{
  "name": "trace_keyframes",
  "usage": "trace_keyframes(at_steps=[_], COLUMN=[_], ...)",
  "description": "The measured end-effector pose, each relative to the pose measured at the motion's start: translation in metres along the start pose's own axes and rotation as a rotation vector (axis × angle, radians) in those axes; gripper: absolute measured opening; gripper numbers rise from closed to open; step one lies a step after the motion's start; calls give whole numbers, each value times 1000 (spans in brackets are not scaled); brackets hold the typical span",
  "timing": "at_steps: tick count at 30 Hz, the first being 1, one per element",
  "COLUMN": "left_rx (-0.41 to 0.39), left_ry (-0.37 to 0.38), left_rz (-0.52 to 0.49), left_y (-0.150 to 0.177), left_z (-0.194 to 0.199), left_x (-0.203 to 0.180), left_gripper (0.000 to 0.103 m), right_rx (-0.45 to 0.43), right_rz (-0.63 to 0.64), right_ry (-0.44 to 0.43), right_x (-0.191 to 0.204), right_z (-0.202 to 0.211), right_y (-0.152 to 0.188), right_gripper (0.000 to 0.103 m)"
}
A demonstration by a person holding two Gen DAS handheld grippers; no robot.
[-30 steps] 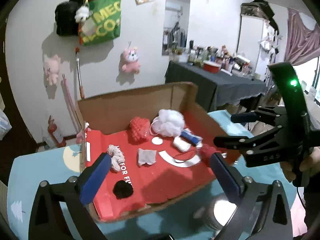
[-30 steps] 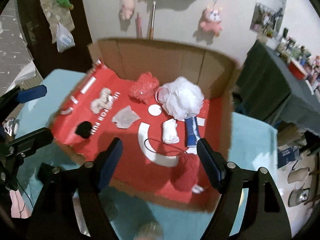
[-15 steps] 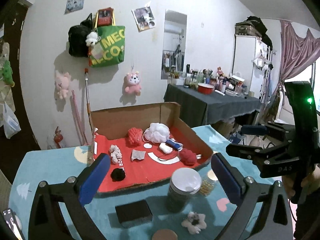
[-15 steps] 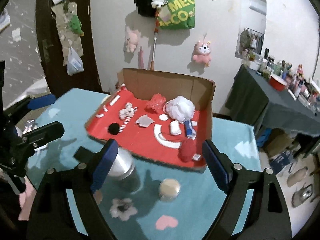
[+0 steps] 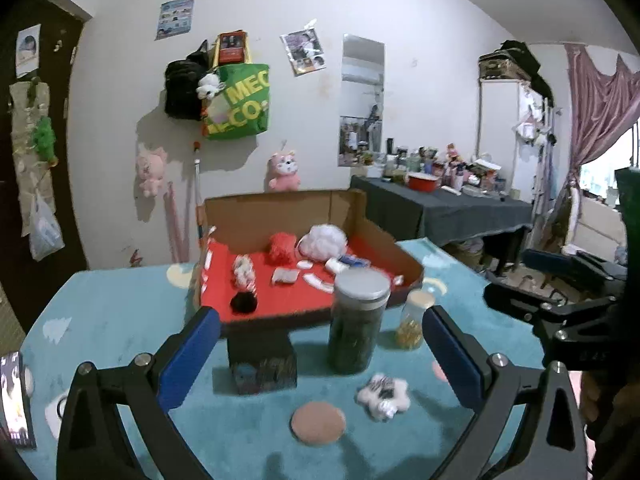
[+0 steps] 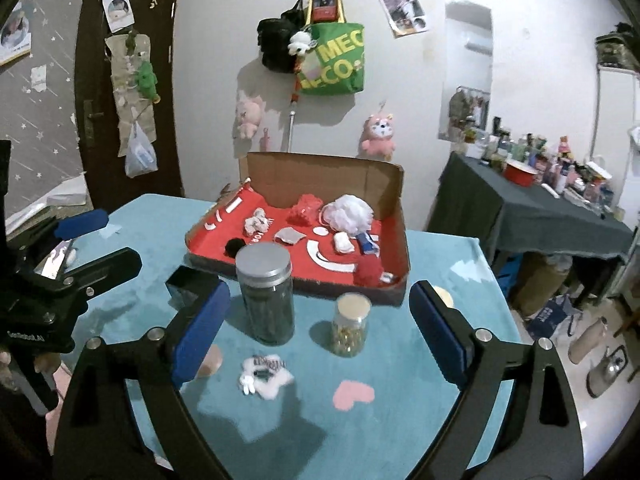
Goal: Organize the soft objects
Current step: 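Withdraw both tools from the box toward the table items, then grasp the tan round sponge pad with the left tool while the right tool grasps the white bunny plush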
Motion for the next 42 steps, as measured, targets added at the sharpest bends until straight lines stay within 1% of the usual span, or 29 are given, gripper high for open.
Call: trace_keyframes(at_steps=[5,8,11,14,18,22,31,34,37,42], left_rx=[22,52,85,116,148,175,223,243,276,338], left_ry=[-25,-44,-49,-46,-52,-52,-65,-65,-34,23], left_rz=[41,53,70,78,74,80,85,84,71,51], left_y=[32,49,65,76,88,93,95,94,94,95], left_z=[-7,-16,-25,-32,-37,-42,-53,-55,-61,-71], left_x=[3,5,6,6,6,8,17,21,25,32], left_gripper=[103,103,103,103,103,103,103,103,103,103], right_rx=[-1,5,29,63,103,137,189,214,240,306], right_rz=[-23,-59,-75,-66,-77,-68,-88,-95,-105,-126], right_ry=[60,70,78,97,80,74,27,-5,-40,-134], right_x=[5,4,4,7,9,13,14,13,13,12], right_z=[-3,-5,-11,-21,-33,-44,-60,-67,-74,-94], right_y=[32,50,65,81,99,111,117,117,116,111], right_gripper=[92,92,92,92,92,92,92,92,92,92])
Point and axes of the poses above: each gripper's, at about its wrist camera, not at the fingertips, and z roughly against the way its jaws point, x to its left, y to its underside, the point moved 1 cm from there along -z, roughly the way its jaws point, and after that the axes turned 3 degrees about y, right-handed, at the moved point
